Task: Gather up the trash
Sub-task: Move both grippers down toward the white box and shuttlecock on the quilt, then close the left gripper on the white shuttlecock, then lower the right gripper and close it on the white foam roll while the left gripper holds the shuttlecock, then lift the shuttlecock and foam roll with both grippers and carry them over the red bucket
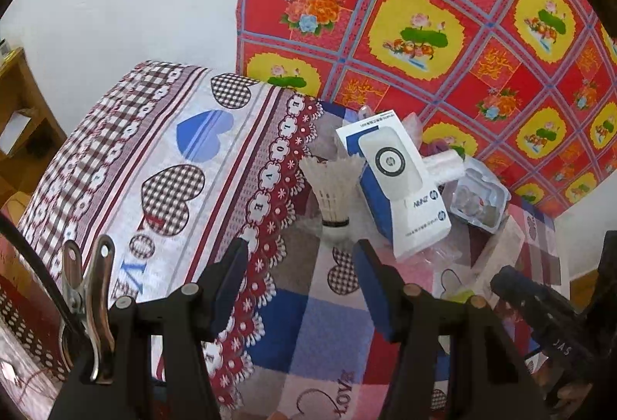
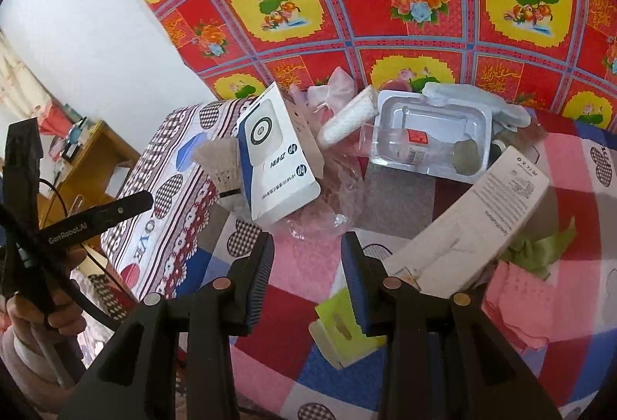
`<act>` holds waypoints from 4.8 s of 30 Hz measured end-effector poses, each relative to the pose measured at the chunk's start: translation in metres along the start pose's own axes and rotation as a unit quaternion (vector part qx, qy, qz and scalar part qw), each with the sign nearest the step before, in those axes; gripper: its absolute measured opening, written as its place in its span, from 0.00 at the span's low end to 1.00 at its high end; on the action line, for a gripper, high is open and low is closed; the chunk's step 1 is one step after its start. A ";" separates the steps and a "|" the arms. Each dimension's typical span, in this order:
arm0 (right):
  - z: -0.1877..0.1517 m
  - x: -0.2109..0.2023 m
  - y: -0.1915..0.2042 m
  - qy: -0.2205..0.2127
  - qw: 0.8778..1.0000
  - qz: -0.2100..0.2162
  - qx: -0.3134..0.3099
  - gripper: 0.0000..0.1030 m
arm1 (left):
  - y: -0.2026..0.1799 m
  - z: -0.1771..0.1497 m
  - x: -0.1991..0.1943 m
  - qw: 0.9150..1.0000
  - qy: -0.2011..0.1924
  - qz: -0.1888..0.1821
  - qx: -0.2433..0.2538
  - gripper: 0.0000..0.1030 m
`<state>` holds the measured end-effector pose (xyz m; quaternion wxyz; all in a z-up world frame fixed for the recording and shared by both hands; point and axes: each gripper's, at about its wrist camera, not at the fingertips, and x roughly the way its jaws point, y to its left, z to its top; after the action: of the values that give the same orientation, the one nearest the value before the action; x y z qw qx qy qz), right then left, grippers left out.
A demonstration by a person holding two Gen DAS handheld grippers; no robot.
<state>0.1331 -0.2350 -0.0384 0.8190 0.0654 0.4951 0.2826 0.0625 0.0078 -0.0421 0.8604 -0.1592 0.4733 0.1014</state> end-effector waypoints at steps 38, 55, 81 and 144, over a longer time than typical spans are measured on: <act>0.042 0.060 0.013 0.036 0.998 -0.056 0.007 0.38 | -0.018 0.046 0.121 0.993 0.062 -0.089 0.038 0.33; 0.066 0.080 0.035 0.038 0.996 -0.058 -0.062 0.58 | 0.048 0.052 0.074 0.998 0.038 -0.028 0.030 0.31; 0.078 0.136 0.089 0.090 0.986 0.032 -0.140 0.71 | 0.085 0.061 0.078 0.997 0.067 -0.023 0.036 0.31; 0.035 0.039 0.049 -0.081 0.992 -0.052 0.079 0.09 | 0.051 0.044 0.022 0.989 0.047 -0.076 0.116 0.31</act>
<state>0.1569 -0.1679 -0.0324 0.8623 0.1263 0.4507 0.1932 0.0921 0.0717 -0.0476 0.8554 -0.0982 0.5079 -0.0277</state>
